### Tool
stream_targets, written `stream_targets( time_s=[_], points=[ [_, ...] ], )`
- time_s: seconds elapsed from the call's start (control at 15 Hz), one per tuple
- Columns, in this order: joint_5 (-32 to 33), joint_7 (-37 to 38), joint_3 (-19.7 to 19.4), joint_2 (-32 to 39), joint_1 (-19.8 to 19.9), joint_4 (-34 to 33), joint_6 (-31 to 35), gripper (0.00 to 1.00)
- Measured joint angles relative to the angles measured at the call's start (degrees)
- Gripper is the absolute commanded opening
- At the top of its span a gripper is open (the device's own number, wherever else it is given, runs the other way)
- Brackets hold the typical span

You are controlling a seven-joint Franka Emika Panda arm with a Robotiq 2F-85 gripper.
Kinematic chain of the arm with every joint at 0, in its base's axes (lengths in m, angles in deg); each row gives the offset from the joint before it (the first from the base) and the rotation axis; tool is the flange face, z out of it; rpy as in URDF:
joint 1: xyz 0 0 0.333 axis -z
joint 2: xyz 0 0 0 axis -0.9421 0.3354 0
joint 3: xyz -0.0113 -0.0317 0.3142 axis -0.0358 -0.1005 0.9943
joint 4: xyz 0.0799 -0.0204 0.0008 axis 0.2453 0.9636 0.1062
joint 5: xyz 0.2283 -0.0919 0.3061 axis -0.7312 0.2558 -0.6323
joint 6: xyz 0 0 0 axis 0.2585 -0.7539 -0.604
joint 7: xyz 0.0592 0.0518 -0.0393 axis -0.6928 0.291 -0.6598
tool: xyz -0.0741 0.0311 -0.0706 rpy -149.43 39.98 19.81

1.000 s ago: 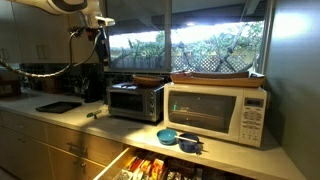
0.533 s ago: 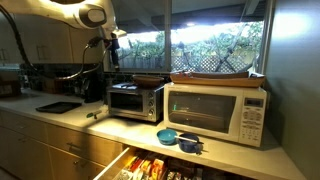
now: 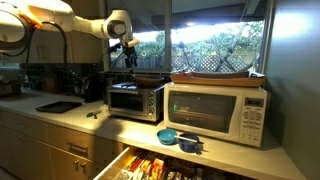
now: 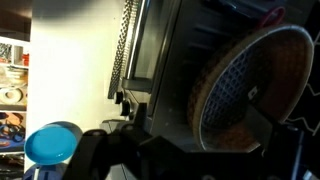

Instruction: Remove the brown bowl from the top of the microwave

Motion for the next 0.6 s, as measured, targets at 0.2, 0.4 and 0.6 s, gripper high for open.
stream_targets(
  time_s=[0.2, 0.4, 0.6],
  points=[
    [0.1, 7.5, -1.9, 3.8, 0.2, -3.4, -0.2, 1.0],
    [-0.1, 11.0, -3.3, 6.6, 1.2, -5.6, -0.2, 1.0],
    [-1.1, 10.5, -3.4, 9.6, 2.0, -8.1, -0.7, 0.93]
  ],
)
